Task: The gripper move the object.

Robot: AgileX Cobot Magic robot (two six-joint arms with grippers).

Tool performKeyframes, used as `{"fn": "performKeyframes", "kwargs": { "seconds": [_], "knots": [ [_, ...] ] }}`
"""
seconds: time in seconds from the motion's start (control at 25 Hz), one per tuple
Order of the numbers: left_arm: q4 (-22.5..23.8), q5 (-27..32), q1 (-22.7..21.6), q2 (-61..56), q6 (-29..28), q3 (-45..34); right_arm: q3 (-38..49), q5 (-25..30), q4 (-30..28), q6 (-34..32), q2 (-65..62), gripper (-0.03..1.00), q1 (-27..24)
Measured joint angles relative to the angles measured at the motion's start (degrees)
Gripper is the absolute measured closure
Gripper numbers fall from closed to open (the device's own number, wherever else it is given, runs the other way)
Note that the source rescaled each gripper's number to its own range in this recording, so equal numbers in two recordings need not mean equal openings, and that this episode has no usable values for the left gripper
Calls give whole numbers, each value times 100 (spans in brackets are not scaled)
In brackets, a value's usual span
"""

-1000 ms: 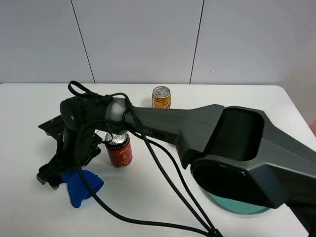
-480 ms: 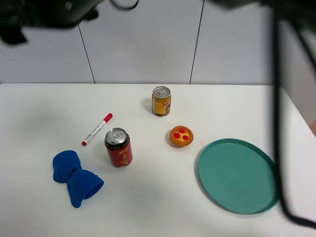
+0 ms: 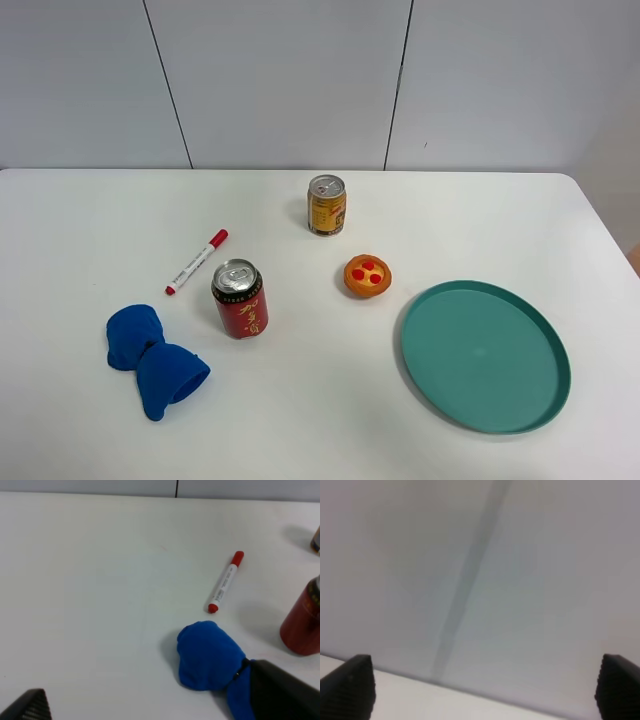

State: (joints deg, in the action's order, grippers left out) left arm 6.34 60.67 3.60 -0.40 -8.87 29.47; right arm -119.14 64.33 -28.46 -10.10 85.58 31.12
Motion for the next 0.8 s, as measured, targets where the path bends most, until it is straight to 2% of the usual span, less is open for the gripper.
{"fn": "performKeyframes", "kwargs": {
  "seconds": [0.16,0.4,0.56,0.72,0.8],
  "knots": [
    [0,0,0,0,0,0,-2,525,-56,593,-449,-3,-400],
    [0,0,0,0,0,0,25,546,-115,796,-1220,-3,-506],
    [0,0,0,0,0,0,108,546,853,740,-2044,-3,-1067],
    [0,0,0,0,0,0,880,541,2175,1111,-3056,-3,-2268],
    [0,0,0,0,0,0,1565,545,2546,1302,-3580,-3,-2947]
  ]
}}
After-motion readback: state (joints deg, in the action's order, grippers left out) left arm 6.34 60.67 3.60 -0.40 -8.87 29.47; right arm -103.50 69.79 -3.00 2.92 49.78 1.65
